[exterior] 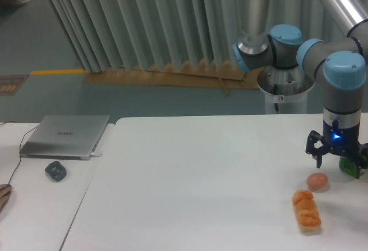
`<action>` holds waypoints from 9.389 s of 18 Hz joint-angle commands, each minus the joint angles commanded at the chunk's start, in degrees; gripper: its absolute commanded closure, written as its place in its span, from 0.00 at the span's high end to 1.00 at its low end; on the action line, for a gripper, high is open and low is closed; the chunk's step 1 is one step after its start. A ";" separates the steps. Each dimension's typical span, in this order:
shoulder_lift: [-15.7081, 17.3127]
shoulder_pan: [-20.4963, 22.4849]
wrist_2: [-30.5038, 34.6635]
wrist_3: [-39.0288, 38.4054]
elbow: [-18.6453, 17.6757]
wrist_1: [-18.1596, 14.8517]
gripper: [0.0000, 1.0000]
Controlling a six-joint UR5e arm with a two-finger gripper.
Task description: Place the bread in the basket
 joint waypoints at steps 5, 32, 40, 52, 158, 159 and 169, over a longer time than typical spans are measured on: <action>0.09 -0.01 0.19 -0.09 -0.09 0.00 1.00; 0.52 -0.36 2.82 -0.35 -1.06 0.00 1.00; 0.44 -0.36 2.91 -0.35 -1.06 0.00 1.00; -7.55 -4.57 6.52 -38.74 2.18 5.89 1.00; -7.38 18.63 0.28 28.30 5.43 8.79 1.00; -8.69 18.28 0.45 28.21 6.66 8.79 1.00; -6.76 19.50 0.01 28.65 6.40 8.53 1.00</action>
